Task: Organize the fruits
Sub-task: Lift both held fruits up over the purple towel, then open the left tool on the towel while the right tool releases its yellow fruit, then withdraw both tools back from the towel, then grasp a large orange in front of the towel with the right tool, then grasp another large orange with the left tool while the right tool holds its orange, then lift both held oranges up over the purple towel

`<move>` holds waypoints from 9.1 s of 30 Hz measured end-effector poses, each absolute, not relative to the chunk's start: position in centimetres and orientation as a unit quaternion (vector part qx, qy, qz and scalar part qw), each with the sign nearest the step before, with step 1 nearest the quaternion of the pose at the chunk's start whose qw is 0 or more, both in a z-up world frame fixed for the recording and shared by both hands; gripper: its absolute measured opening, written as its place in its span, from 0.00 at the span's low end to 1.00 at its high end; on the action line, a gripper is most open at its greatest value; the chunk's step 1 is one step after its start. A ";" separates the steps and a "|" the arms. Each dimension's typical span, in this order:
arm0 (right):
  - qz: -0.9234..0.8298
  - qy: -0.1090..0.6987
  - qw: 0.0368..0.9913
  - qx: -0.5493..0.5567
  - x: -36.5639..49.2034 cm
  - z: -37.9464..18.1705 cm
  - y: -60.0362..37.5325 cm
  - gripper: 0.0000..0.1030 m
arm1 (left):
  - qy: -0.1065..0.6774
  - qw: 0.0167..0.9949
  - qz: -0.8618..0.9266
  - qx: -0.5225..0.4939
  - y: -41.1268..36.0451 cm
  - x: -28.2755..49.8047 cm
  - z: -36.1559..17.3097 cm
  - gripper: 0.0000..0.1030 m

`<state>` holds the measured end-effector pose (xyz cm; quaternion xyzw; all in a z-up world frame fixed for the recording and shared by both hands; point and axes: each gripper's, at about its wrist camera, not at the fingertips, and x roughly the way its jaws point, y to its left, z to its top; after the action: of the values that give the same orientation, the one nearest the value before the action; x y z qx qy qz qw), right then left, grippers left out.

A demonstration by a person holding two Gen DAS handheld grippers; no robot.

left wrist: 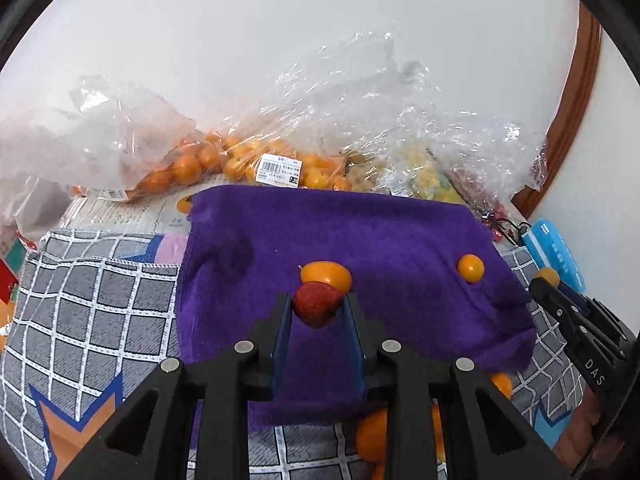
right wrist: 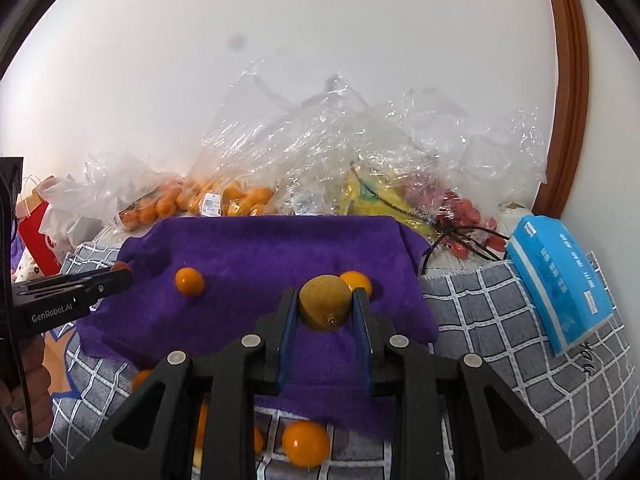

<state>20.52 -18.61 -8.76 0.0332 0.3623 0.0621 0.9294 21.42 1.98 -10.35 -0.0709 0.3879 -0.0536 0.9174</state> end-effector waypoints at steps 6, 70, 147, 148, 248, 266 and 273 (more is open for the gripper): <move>0.062 0.367 0.927 0.036 20.8 -10.3 -19.0 0.26 | 0.390 0.916 -0.056 -0.076 2.5 21.7 -11.5 0.24; 0.077 0.391 0.916 0.039 20.8 -12.7 -18.2 0.54 | 0.411 0.908 -0.054 -0.061 1.7 22.1 -14.6 0.53; 0.066 0.421 0.904 0.039 12.7 -12.4 -18.4 0.36 | 0.436 0.897 -0.044 -0.056 4.0 10.6 -15.9 0.48; 0.067 0.423 0.903 0.039 12.9 -12.6 -18.3 0.36 | 0.435 0.897 -0.051 -0.054 3.9 10.6 -16.1 0.48; 0.051 0.355 0.932 0.055 15.2 -4.5 -18.2 0.31 | 0.351 0.933 -0.045 -0.060 2.9 16.5 -6.8 0.37; 0.053 0.365 0.926 0.079 20.6 -8.5 -20.4 0.31 | 0.362 0.929 -0.040 -0.074 3.2 19.9 -10.9 0.37; 0.039 0.358 0.928 0.095 20.5 -8.6 -22.3 0.31 | 0.351 0.932 -0.036 -0.081 3.6 19.9 -11.0 0.37</move>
<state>20.49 -22.27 -8.62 0.0948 0.3576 0.0386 0.9283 19.90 3.60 -11.02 -0.0813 0.3506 -0.0357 0.9323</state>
